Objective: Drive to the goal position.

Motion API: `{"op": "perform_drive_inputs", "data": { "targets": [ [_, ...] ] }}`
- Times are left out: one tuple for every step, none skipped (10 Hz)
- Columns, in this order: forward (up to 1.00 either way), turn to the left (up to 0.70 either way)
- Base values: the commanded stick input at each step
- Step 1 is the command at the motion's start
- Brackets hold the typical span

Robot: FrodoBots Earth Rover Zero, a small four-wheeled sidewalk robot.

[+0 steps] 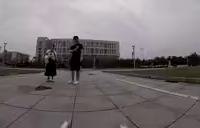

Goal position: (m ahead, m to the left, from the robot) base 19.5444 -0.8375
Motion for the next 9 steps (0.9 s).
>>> {"op": "perform_drive_inputs", "data": {
  "targets": [
    [0.70,0.00],
    [0.70,0.00],
    [0.70,0.00],
    [0.70,0.00],
    [0.70,0.00],
    [0.70,0.00],
    [0.70,0.00],
    [0.70,0.00],
    [0.70,0.00]
  ]
}}
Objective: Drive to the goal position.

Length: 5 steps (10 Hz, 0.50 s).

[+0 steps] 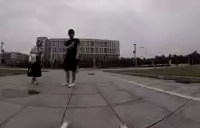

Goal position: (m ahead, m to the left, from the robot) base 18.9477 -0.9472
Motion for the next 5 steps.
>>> {"op": "perform_drive_inputs", "data": {
  "targets": [
    [0.70,0.00],
    [0.70,0.00],
    [0.70,0.00],
    [0.70,0.00],
    [0.70,0.00]
  ]
}}
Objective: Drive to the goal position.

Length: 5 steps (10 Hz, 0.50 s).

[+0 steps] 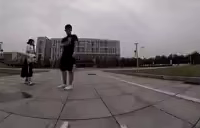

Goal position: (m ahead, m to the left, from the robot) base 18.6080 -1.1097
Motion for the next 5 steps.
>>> {"op": "perform_drive_inputs", "data": {
  "targets": [
    [0.70,0.00],
    [0.70,0.00],
    [0.70,0.00],
    [0.70,0.00],
    [0.41,0.00]
  ]
}}
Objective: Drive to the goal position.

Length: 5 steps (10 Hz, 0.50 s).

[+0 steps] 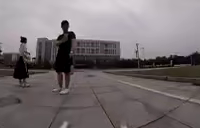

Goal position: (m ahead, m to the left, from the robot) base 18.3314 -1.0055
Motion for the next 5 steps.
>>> {"op": "perform_drive_inputs", "data": {
  "targets": [
    [0.06,0.00],
    [0.07,0.00],
    [0.05,0.00],
    [0.06,0.00],
    [0.05,0.00]
  ]
}}
